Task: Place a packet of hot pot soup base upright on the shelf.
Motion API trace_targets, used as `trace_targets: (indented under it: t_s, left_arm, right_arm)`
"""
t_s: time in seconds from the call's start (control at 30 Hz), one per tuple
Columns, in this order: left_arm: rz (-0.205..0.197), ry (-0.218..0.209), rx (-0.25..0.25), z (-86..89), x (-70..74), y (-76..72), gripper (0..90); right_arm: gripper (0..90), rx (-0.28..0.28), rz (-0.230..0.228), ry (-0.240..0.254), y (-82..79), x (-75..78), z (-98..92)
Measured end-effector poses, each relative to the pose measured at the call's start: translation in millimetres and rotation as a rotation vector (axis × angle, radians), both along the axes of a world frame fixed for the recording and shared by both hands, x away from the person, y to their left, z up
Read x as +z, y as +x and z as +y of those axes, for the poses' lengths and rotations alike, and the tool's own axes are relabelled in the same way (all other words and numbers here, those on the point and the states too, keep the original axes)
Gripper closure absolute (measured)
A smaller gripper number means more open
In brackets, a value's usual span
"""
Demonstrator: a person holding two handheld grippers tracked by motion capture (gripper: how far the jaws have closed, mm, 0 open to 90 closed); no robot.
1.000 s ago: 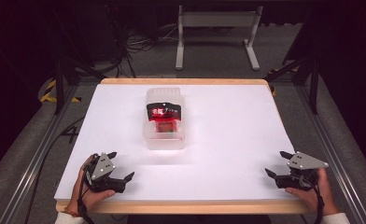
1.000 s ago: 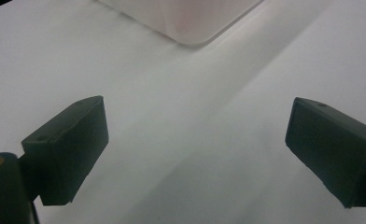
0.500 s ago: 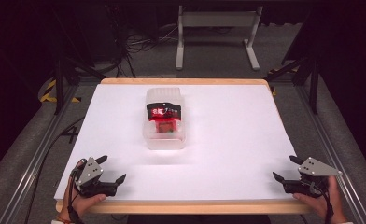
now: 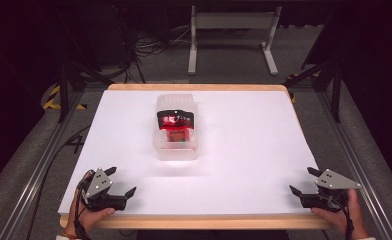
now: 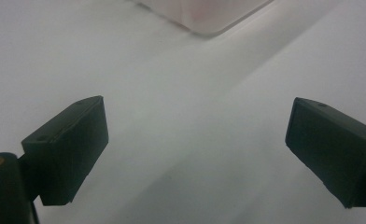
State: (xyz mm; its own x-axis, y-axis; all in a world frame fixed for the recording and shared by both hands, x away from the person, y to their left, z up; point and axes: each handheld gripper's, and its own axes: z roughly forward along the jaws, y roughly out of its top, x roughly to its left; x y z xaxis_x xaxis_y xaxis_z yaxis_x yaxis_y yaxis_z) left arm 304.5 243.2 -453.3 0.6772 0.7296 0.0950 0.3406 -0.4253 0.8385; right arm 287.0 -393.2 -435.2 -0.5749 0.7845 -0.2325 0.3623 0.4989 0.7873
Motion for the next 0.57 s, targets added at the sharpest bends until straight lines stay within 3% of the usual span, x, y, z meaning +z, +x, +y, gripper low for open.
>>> trace_targets:
  t_s: [0.57]
  left_arm:
    - [0.005, 0.029, -0.003, -7.2, 0.4, 0.3, 6.7]
  right_arm:
    - [14.8, 0.009, -0.005, 0.004, 0.7, 1.1, 3.4]
